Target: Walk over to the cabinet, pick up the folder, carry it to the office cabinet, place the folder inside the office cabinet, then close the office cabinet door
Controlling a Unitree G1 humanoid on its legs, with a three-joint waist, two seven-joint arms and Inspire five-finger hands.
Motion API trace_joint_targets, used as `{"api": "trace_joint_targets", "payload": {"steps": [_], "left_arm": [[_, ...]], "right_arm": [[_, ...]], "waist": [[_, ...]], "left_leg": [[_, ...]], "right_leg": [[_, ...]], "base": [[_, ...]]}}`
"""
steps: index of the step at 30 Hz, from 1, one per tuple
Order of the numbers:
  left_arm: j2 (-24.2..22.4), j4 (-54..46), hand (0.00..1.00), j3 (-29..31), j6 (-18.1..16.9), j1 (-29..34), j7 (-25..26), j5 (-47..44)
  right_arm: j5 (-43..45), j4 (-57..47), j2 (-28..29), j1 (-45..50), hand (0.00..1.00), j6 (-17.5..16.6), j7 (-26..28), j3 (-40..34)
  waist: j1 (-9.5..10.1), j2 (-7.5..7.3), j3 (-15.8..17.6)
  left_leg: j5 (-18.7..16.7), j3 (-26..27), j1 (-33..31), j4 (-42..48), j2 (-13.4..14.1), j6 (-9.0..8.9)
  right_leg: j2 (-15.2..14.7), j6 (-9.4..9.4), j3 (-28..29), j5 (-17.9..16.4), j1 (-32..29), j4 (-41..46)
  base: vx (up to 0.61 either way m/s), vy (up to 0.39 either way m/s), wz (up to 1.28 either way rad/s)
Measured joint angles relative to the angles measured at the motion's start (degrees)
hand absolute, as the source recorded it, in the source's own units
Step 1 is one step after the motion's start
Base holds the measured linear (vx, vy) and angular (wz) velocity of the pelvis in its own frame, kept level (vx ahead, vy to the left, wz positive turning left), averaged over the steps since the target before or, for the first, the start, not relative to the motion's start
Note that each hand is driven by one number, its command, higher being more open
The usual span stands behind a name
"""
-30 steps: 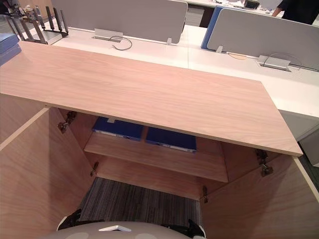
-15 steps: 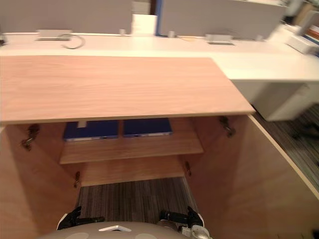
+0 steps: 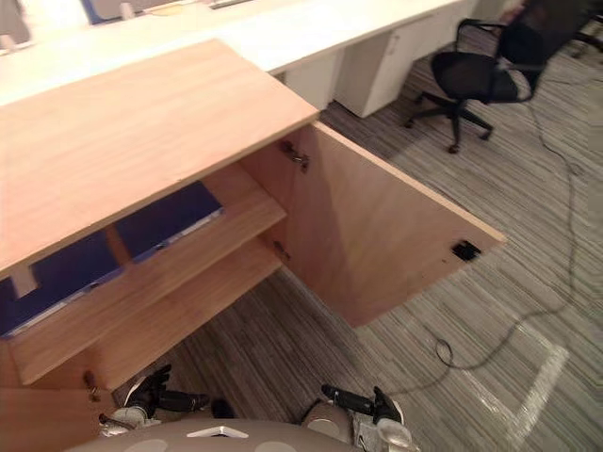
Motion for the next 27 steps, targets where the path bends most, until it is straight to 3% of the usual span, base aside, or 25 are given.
{"api": "trace_joint_targets", "payload": {"steps": [1, 2, 3, 4, 5, 6, 11, 14, 15, 18, 19, 20, 25, 27], "left_arm": [[0.79, -0.02, 1.0, 0.0, 0.0, 0.13, 0.0, -0.1], [1.57, 0.11, 1.0, -0.01, 0.32, 0.09, 0.06, -0.23], [1.34, 0.05, 1.0, -0.07, 0.52, -0.43, -0.01, -0.27], [0.84, -0.26, 1.0, -0.01, 0.54, -0.76, -0.15, -0.39], [-0.02, -0.46, 1.0, 0.08, 0.57, -0.58, 0.06, -1.0], [-2.76, -0.69, 1.0, 0.84, 0.58, -0.08, 1.13, -4.79], [-5.04, -2.69, 1.0, 2.58, 0.4, -0.25, 1.06, -5.24], [-5.12, -3.27, 1.0, 6.25, 0.29, 0.24, 1.82, -6.71], [-5.12, -3.27, 1.0, 6.41, 0.29, 0.29, 1.83, -6.72], [-4.99, -3.37, 1.0, 7.62, -0.16, 1.61, 2.34, -6.49], [-5.18, -5.41, 1.0, 9.12, -0.57, 2.6, 1.54, -6.13], [-5.98, -5.53, 1.0, 9.77, -0.55, 4.42, 0.5, -6.08], [-6.07, -5.55, 1.0, 9.78, -0.55, 4.42, 0.36, -6.07], [-6.04, -5.55, 1.0, 9.77, -0.56, 4.49, -0.03, -5.82]], "right_arm": [[-0.2, -0.05, 0.37, 0.27, 1.0, -0.03, 0.04, 0.83], [-0.37, -0.08, 1.03, -0.06, 1.0, -0.02, 0.33, 2.74], [-0.37, -0.12, 0.9, -0.65, 1.0, -0.03, 0.61, 4.08], [-0.45, -0.17, 1.0, -0.64, 1.0, -0.07, 0.97, 6.2], [0.2, -0.15, 0.46, 0.0, 1.0, 0.1, 1.86, 6.54], [0.74, -1.35, -1.51, 1.58, 1.0, -0.76, 1.65, 8.27], [1.26, -4.53, -0.95, 1.67, 1.0, -1.06, 1.39, 8.4], [3.07, -21.08, 0.46, 5.98, 1.0, -0.77, 2.95, 8.49], [3.11, -21.76, 0.44, 6.12, 1.0, -0.8, 2.95, 8.47], [7.93, -34.94, 0.09, 7.5, 1.0, -2.1, 2.8, 4.35], [13.72, -44.04, -2.45, 7.06, 1.0, -4.39, 2.6, -3.43], [14.15, -44.03, -2.41, 8.24, 1.0, -4.37, 3.3, -3.89], [14.15, -44.05, -2.52, 8.17, 1.0, -4.34, 3.73, -5.32], [14.23, -43.97, -5.19, 6.76, 1.0, -4.06, 3.87, -8.33]], "waist": [[0.07, -1.33, -0.82], [0.28, -2.79, -1.67], [0.57, -2.68, -1.86], [0.3, -1.48, -1.62], [0.01, -0.11, -1.7], [0.02, 2.96, -2.89], [-0.19, 3.02, -2.88], [-0.32, 2.62, -1.58], [-0.35, 2.63, -1.57], [-1.73, 2.86, -1.68], [-1.7, 4.59, -2.51], [-1.77, 6.45, -2.88], [-1.91, 6.31, -2.91], [-1.81, 6.16, -2.89]], "left_leg": [[0.31, 1.39, -0.72, 0.68, 0.43, -0.5], [1.35, 3.41, -1.89, 1.31, 1.77, -1.87], [2.22, 4.49, -2.16, 1.15, 3.48, -2.18], [3.3, 5.3, -2.19, 1.99, 6.45, -2.96], [3.9, 5.37, -1.98, 3.27, 8.58, -3.56], [5.9, 5.16, -0.99, 3.7, 12.57, -5.49], [5.97, 4.76, -0.37, 5.03, 12.99, -5.65], [4.92, 5.58, 1.39, 6.7, 14.71, -7.1], [4.85, 5.59, 1.46, 6.88, 14.78, -7.2], [4.12, 4.36, 1.26, 12.17, 15.77, -7.65], [0.71, 2.22, 2.86, 6.97, 13.53, -8.88], [0.73, 2.15, 2.81, 4.91, 12.26, -8.91], [0.73, 1.84, 2.62, 4.11, 11.2, -8.9], [0.74, 1.35, 1.62, 4.18, 10.59, -8.88]], "right_leg": [[-0.42, 1.8, 0.0, 2.31, 0.85, -3.81], [2.38, 8.14, 1.18, 2.62, 1.06, -10.65], [5.67, 8.54, 1.08, 2.89, 1.67, -15.41], [10.81, 9.2, 1.37, 3.69, 4.35, -24.41], [13.78, 8.16, 1.48, 5.49, 6.48, -28.6], [18.67, 6.32, 2.86, 6.3, 8.0, -32.57], [18.89, 5.88, 4.28, 6.36, 8.04, -32.59], [19.66, 5.2, 7.68, 6.84, 7.84, -32.59], [19.67, 5.2, 7.88, 6.84, 7.82, -32.59], [18.79, 5.05, 10.59, 7.07, 8.08, -32.58], [18.5, 6.24, 11.2, 8.34, 6.87, -32.61], [17.96, 6.3, 11.16, 9.68, 5.84, -32.65], [17.37, 6.47, 11.24, 10.66, 5.3, -32.69], [16.72, 6.61, 11.17, 11.24, 4.51, -32.71]], "base": [[0.0, -0.36, -1.22], [-0.08, -0.42, -1.16], [-0.1, -0.603, -1.33], [-0.07, -0.522, -0.91], [-0.01, -0.673, -0.82], [0.03, -0.446, -0.5], [0.0, -0.082, -0.21], [0.01, -0.028, -0.44], [-0.01, -0.026, -0.59], [-0.03, 0.048, -0.42], [-0.18, 0.219, -0.2], [-0.2, 0.216, -0.11], [-0.1, 0.013, 0.01], [-0.11, 0.002, 0.06]]}}
